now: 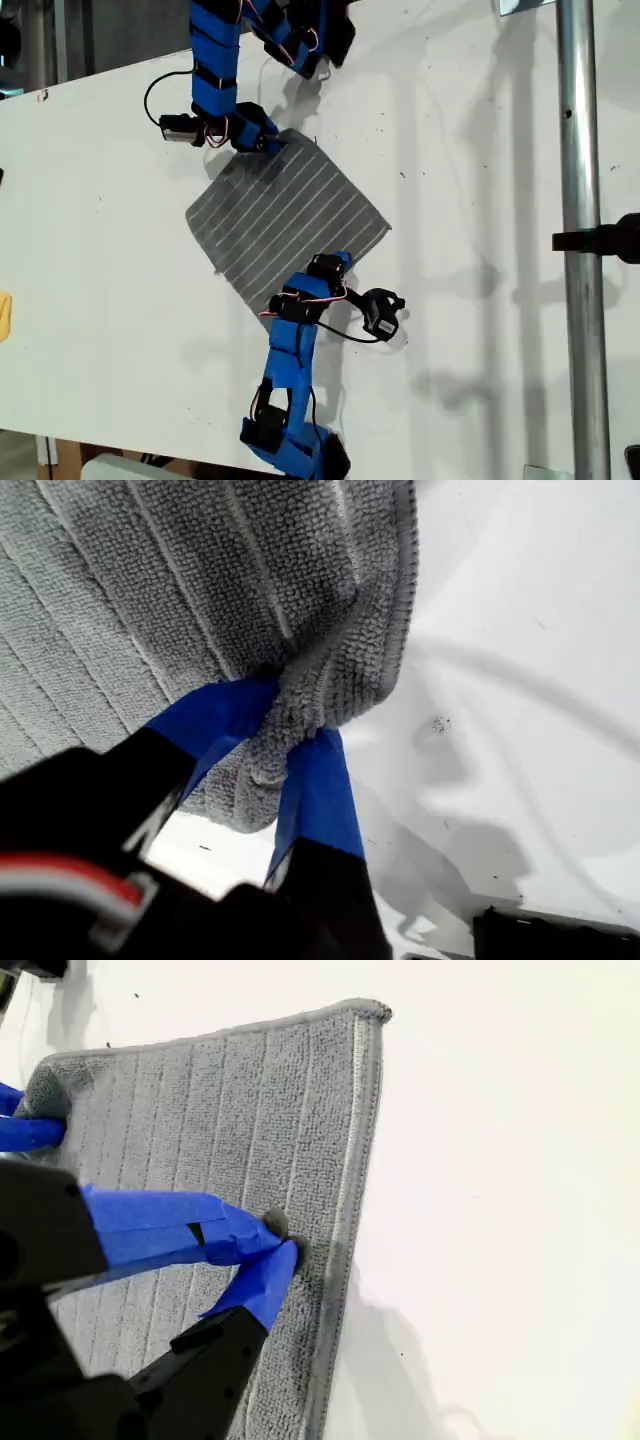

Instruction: Grasp corners of a towel and fold twice.

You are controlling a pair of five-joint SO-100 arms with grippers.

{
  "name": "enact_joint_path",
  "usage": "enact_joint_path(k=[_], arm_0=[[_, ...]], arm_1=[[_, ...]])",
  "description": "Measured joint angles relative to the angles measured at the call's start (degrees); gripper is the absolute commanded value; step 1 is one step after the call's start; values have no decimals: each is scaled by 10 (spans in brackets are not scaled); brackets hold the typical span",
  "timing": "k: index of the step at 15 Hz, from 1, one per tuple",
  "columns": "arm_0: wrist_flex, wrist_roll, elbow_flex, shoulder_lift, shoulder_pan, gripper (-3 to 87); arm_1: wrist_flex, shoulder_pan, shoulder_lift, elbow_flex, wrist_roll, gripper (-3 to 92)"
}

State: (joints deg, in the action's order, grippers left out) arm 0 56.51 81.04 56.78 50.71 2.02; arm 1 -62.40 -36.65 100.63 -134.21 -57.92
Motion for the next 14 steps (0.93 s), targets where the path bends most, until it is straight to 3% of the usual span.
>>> enact_joint_path(k=[5, 10, 14], arm_0=[[1, 2, -11, -12, 0, -29], [106, -20, -42, 65, -27, -29], [56, -4, -42, -17, -58, -29]], arm_1=[[0, 4, 0, 0, 0, -2], [0, 15, 0, 0, 0, -2], [-8, 47, 28, -1, -7, -2]])
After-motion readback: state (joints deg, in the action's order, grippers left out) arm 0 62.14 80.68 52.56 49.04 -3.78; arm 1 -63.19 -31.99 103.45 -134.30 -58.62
